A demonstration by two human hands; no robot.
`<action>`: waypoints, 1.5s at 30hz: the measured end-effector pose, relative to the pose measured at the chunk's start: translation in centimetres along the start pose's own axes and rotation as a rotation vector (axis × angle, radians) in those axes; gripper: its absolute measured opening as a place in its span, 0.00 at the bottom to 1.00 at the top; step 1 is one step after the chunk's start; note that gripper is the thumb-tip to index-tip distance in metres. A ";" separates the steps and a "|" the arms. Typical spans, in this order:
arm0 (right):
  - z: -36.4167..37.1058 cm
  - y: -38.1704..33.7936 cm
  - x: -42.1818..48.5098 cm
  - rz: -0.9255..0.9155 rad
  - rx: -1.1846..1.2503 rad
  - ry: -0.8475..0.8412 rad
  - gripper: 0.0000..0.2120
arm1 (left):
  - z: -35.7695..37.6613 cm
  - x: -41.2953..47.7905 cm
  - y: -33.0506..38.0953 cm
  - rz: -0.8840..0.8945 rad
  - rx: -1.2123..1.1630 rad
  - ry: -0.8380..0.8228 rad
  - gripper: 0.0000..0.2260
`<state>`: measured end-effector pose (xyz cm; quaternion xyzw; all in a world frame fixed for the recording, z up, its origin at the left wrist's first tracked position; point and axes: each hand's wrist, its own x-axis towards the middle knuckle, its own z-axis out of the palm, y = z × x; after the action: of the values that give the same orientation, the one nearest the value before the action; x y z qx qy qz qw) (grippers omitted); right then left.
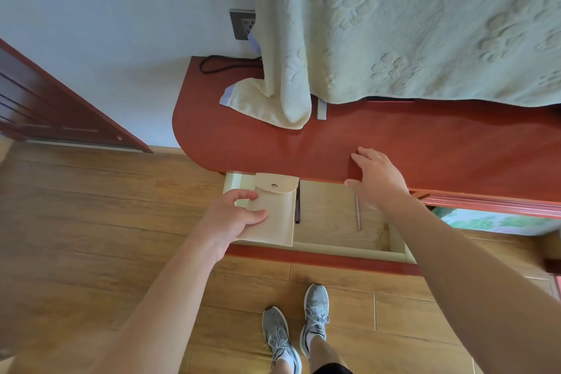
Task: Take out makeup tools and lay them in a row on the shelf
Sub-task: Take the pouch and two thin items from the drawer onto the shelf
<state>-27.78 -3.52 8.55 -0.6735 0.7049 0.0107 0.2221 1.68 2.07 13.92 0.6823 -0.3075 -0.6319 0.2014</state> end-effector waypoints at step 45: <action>0.6 0.9 0.8 0.003 0.049 0.015 0.32 | 4.8 12.8 4.7 0.530 0.691 0.438 0.21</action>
<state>-28.41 -4.02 7.49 -0.6670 0.7075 -0.0115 0.2334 -3.67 -9.46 7.01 0.7241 -0.6132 -0.2614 0.1770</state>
